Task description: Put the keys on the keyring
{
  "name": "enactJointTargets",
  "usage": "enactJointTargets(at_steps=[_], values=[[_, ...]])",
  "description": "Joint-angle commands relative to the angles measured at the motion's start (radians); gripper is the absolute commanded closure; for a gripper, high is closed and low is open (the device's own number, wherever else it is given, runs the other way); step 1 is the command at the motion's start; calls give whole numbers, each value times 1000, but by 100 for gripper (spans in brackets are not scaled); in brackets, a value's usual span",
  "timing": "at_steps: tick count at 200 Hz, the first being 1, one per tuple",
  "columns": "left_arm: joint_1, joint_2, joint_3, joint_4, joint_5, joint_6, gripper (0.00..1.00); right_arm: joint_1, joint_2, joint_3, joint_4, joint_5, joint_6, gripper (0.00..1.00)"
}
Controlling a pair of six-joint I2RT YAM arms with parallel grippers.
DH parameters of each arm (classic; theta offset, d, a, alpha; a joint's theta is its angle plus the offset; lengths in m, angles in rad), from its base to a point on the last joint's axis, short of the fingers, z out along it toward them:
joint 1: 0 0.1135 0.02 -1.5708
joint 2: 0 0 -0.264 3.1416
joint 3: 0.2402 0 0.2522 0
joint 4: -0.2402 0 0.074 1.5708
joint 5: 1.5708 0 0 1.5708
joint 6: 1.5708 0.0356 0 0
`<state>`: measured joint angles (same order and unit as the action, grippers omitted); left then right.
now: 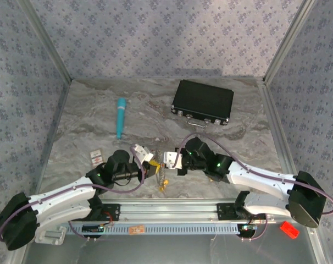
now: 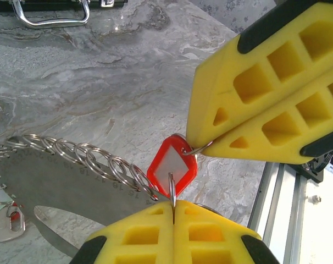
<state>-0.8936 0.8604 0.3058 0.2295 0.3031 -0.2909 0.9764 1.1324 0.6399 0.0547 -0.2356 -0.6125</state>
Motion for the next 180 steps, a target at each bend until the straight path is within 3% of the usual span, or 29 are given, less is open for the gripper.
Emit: enactJointTargets(at_steps=[1, 42, 180], values=[[5, -5, 32, 61, 27, -19, 100, 14, 14, 3, 5, 52, -28, 100], [5, -7, 36, 52, 22, -17, 100, 39, 29, 3, -23, 107, -45, 100], [6, -3, 42, 56, 13, -14, 100, 48, 32, -8, -23, 72, -38, 100]])
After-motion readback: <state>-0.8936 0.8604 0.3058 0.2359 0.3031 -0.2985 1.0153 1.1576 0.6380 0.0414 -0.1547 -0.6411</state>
